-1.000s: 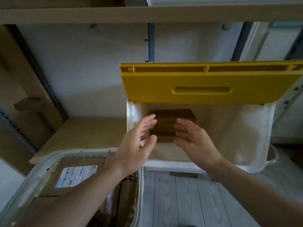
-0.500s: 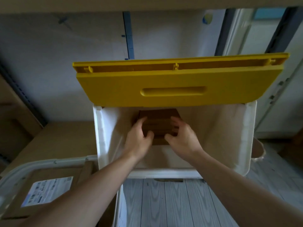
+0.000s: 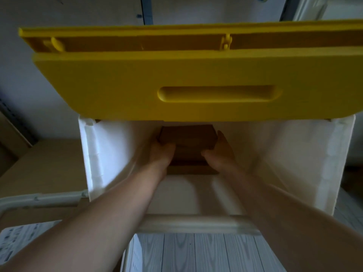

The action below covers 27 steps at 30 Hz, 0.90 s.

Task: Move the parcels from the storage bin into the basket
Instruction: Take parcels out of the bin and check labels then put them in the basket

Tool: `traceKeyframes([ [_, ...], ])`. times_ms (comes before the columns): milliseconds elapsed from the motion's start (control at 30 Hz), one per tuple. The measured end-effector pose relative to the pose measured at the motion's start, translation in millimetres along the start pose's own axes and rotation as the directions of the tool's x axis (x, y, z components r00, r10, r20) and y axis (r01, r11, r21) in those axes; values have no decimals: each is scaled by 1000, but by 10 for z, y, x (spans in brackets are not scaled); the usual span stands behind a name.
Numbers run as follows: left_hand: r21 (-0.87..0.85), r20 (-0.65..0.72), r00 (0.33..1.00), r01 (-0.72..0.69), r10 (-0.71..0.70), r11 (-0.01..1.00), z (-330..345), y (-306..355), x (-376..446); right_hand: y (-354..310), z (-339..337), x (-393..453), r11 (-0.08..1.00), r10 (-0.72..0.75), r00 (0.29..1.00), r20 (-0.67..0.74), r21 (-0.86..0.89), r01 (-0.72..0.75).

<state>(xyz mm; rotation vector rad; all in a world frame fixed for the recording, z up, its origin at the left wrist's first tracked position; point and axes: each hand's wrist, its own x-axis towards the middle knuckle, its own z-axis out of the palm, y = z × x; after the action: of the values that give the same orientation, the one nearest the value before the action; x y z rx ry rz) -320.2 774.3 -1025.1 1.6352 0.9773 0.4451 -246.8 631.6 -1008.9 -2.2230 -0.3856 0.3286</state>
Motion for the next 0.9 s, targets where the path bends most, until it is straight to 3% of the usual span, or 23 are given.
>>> traceKeyframes([
  [300, -58, -47, 999, 21, -23, 998, -137, 142, -188, -64, -158, -80, 988, 121, 965, -232, 117, -96],
  [433, 108, -58, 998, 10, -4, 994, -293, 161, -286, -59, -347, -349, 994, 108, 948, -300, 54, -96],
  [533, 160, 12, 1000, -6, 4, 987, -490, 292, -691, -70, -439, -630, 996, 92, 968, -232, 14, -91],
  [667, 298, 145, 989, -61, 18, 953, -717, 340, -1246, -148, -554, -1075, 985, 83, 987, -141, 165, -59],
  [900, 204, 220, 963, -202, 156, 958, -1153, 414, -1770, -164, -931, -1686, 952, 29, 987, -160, 306, 22],
])
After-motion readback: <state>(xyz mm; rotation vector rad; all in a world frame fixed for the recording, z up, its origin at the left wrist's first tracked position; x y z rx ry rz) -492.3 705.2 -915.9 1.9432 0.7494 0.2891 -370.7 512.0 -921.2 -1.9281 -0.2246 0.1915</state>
